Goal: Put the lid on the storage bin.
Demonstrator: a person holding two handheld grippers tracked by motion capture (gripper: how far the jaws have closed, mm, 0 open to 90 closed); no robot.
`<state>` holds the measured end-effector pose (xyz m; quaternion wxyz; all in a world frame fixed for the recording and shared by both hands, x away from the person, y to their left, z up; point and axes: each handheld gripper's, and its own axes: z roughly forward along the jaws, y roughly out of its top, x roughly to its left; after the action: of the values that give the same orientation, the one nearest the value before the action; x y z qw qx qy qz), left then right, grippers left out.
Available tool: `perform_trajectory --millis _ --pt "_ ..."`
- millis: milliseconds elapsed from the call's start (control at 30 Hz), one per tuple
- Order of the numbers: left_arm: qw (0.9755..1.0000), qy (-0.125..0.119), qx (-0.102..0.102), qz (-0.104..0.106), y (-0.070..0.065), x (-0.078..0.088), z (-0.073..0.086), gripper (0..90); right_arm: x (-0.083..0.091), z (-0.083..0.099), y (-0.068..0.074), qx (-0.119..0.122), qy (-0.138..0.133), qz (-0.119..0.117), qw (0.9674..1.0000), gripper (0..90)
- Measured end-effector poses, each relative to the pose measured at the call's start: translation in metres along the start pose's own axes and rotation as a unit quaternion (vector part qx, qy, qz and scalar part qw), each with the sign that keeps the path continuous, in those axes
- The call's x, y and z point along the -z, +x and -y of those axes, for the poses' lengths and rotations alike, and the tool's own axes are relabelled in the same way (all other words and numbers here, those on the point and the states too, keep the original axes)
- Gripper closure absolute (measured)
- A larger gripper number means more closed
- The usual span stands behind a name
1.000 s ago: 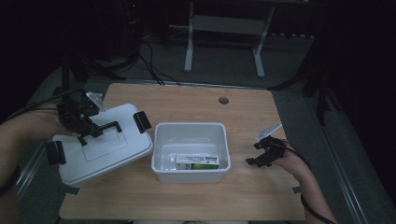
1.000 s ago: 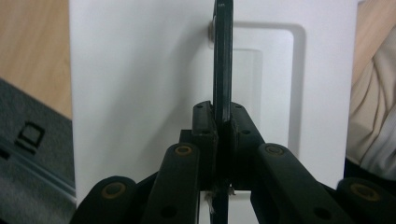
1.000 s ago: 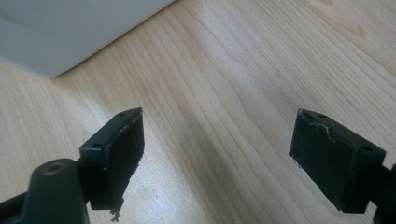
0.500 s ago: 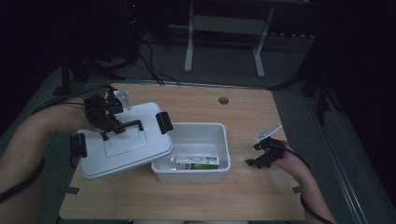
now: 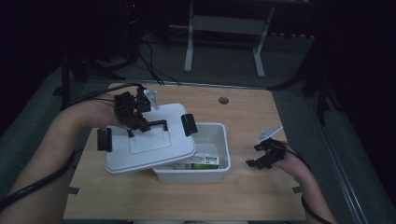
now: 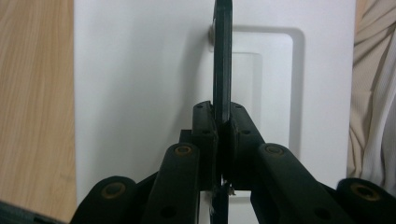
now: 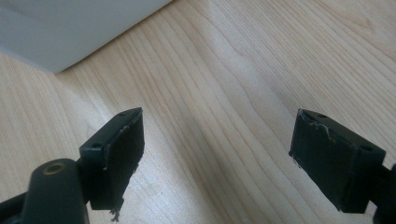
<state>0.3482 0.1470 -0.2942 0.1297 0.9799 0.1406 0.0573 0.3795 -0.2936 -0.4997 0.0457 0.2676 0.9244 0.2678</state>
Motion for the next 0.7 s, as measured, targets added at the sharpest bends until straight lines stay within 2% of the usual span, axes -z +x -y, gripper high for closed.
perform_trajectory --millis 333,633,700 --pt "0.9995 -0.011 -0.029 0.010 -0.003 -0.012 -0.032 83.6 0.002 0.003 0.001 0.001 -0.004 0.000 1.0000 17.1" --pt "0.9979 -0.016 -0.059 0.021 -0.007 -0.027 -0.062 83.6 0.003 0.005 0.001 -0.003 -0.008 -0.002 1.0000 17.1" --pt "0.9978 -0.017 -0.060 0.024 -0.008 -0.030 -0.067 83.6 0.003 0.006 0.001 -0.002 -0.010 -0.003 0.9999 17.1"
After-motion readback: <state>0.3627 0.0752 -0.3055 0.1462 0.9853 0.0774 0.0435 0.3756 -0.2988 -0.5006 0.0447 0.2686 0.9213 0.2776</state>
